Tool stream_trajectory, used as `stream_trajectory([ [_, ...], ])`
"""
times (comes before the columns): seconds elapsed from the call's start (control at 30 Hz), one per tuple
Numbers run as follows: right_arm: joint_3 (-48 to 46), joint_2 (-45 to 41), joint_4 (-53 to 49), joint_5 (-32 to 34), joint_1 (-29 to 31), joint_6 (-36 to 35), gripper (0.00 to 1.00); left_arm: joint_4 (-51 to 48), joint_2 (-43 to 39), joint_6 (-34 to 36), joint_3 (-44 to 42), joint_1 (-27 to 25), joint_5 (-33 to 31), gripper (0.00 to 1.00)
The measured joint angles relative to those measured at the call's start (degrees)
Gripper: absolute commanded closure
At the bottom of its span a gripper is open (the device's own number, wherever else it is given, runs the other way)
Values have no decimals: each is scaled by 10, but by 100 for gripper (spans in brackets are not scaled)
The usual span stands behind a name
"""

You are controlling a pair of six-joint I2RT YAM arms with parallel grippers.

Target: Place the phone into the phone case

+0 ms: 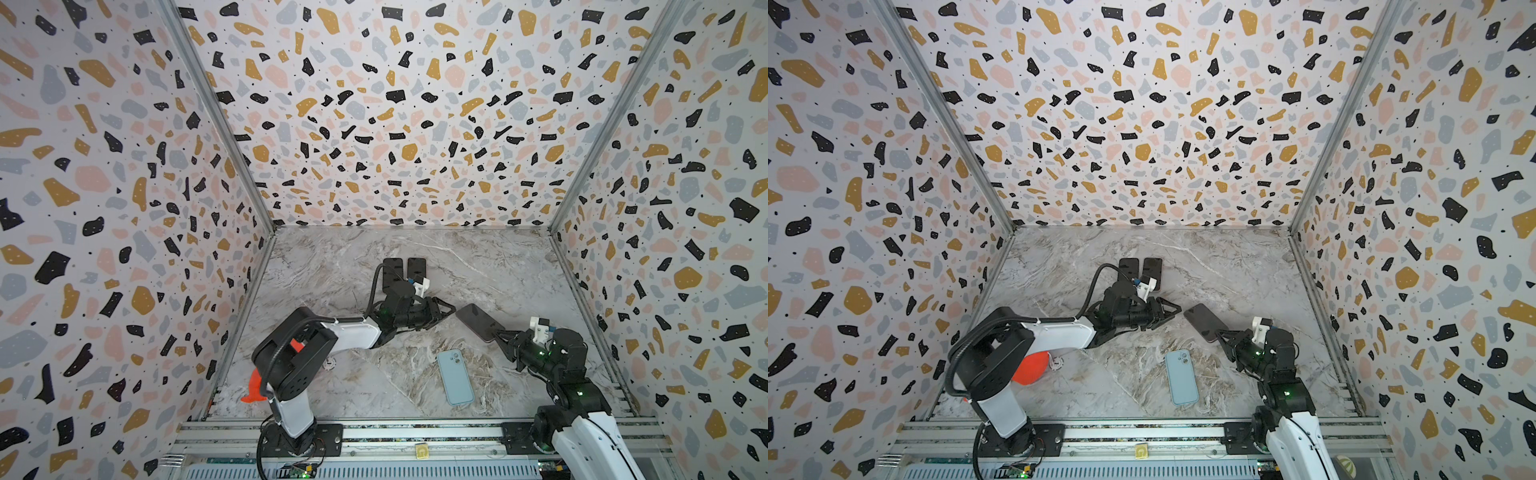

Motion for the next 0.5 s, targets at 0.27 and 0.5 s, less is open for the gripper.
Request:
stream_trajectory([
  [0.27, 10, 31, -12, 15, -6, -49, 100, -242, -21, 223, 35, -25, -64, 55],
  [0.5, 29, 105, 5, -21, -33, -105, 100, -339, -14, 319, 63, -61, -97, 57],
])
